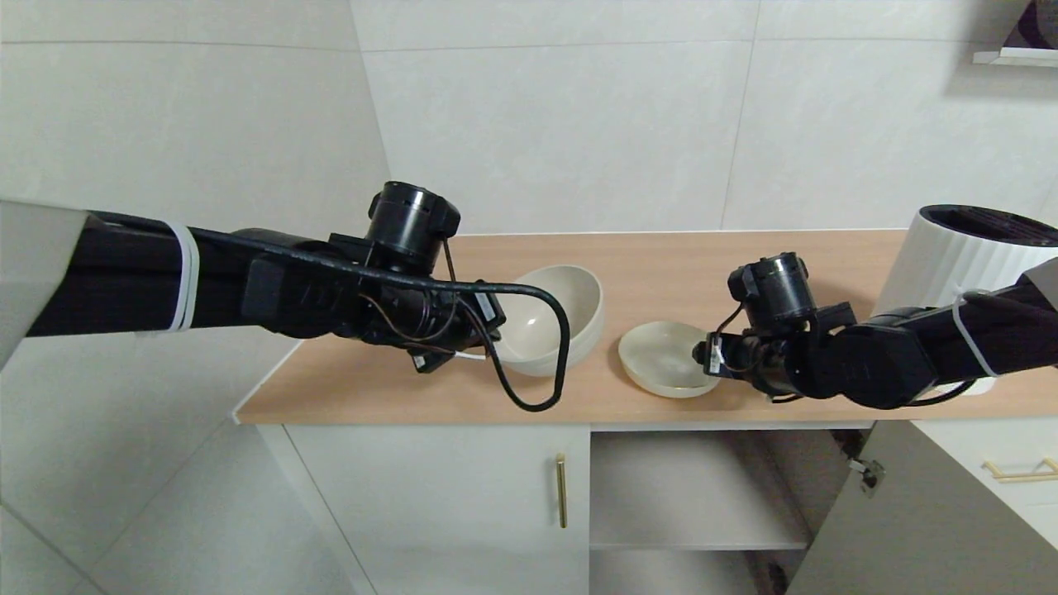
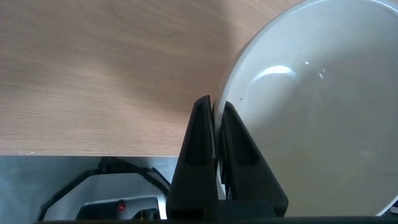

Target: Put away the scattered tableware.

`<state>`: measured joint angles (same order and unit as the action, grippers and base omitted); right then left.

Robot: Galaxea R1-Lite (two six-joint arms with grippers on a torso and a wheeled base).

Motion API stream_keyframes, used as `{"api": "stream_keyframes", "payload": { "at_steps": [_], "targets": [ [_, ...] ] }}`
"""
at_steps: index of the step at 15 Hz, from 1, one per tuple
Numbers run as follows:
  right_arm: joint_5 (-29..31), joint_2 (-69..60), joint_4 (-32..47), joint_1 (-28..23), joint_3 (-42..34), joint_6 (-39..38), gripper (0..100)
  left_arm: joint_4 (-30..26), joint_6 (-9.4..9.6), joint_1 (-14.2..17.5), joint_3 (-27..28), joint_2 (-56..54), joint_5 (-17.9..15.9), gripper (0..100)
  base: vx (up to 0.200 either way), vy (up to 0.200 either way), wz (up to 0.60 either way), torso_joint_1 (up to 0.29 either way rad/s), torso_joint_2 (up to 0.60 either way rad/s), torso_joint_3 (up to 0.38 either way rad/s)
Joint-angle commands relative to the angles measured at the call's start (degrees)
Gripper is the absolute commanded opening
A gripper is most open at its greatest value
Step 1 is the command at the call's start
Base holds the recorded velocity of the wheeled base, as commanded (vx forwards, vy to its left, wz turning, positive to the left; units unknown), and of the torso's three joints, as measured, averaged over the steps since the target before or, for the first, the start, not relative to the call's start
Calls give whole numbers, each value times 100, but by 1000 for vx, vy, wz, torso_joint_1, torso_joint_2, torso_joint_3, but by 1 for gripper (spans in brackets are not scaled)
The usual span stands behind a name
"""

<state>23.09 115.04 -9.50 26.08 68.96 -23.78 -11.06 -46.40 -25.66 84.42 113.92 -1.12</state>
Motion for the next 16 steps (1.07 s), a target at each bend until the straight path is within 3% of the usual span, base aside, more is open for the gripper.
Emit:
{"api": "stream_keyframes", "payload": {
  "at_steps": [1,7,10,13,16],
  "targets": [
    [-6,-17,-8,3,-6,-12,0,-2,8,0,-4,-28,-2,0,0,0,0,0,0,0],
    [-15,-78,0,3,-23,-12,0,-63,25,0,-22,-107,-20,0,0,0,0,0,0,0],
    [-33,-219,0,3,-146,5,0,-169,140,0,-154,-274,-37,0,0,0,0,0,0,0],
    [-243,-949,36,3,-630,-30,0,-169,711,0,-866,-880,-46,0,0,0,0,0,0,0],
    [-885,-1678,44,3,-1385,-30,0,-142,1150,0,-1463,-1460,-55,0,0,0,0,0,0,0]
  ]
}}
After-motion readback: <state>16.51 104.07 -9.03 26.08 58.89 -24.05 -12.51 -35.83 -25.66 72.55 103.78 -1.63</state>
